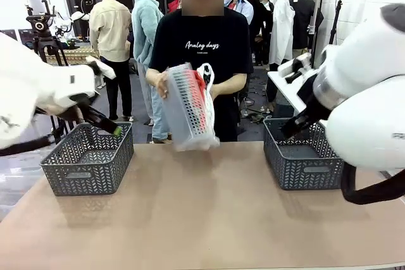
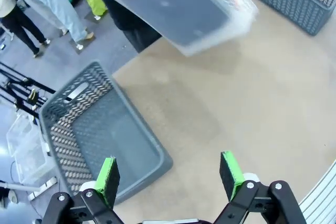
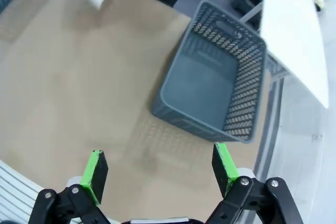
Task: Sort the tops and bottoms.
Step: Lift clothes from the center of the table with your left hand.
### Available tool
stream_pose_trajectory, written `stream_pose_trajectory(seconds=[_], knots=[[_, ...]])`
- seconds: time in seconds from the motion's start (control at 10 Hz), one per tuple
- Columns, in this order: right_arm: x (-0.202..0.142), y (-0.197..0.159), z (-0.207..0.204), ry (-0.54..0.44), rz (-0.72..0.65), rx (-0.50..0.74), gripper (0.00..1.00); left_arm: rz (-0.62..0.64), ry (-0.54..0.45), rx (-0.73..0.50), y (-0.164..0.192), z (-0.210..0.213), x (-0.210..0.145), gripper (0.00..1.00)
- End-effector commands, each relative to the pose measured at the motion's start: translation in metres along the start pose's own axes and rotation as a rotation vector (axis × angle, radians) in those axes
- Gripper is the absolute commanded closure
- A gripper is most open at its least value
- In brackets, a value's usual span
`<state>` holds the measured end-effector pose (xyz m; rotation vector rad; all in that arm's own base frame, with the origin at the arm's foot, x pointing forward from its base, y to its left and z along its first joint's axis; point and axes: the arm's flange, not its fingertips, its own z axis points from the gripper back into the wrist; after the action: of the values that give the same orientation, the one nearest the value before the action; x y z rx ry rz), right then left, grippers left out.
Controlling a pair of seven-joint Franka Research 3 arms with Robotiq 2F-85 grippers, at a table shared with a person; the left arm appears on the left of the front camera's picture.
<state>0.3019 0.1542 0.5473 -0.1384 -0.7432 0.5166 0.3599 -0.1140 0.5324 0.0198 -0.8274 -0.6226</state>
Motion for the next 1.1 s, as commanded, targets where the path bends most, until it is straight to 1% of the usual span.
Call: stream_pose_trajectory(seconds=[0.0,0.1,0.3,0.4,0.5,0.6,0.7,0.8,0.9,1.0], knots=[[-0.09,0.006,-0.004,-0.057,-0.08,-0.005,0.0,0.056,-0.011,0.086,0.003,0.037,-0.104,0.0],[0.0,0.0,0.0,0.0,0.0,0.0,0.0,0.0,0.0,0.0,0.0,0.0,0.0,0.0],[0.0,0.0,0.0,0.0,0.0,0.0,0.0,0.0,0.0,0.0,0.0,0.0,0.0,0.0],[0.0,-0.005,0.013,-0.025,-0.025,-0.012,0.0,0.019,-0.004,0.022,0.017,0.017,-0.004,0.0],[-0.012,-0.021,0.016,-0.086,-0.072,0.042,0.0,0.037,-0.036,-0.025,0.028,0.027,-0.007,0.0],[-0.026,-0.04,0.021,-0.14,-0.126,0.068,0.0,0.045,-0.063,-0.061,0.045,0.04,-0.01,0.0],[-0.042,-0.051,0.026,-0.191,-0.167,0.093,0.0,0.044,-0.077,-0.101,0.055,0.052,-0.016,0.0],[-0.056,-0.059,0.026,-0.263,-0.199,0.156,0.0,0.022,-0.082,-0.151,0.061,0.06,-0.021,0.0],[-0.067,-0.067,0.024,-0.305,-0.233,0.257,0.0,0.008,-0.07,-0.17,0.06,0.063,-0.025,0.0],[-0.069,-0.07,0.015,-0.315,-0.243,0.34,0.0,-0.007,-0.07,-0.184,0.058,0.063,-0.024,0.0]])
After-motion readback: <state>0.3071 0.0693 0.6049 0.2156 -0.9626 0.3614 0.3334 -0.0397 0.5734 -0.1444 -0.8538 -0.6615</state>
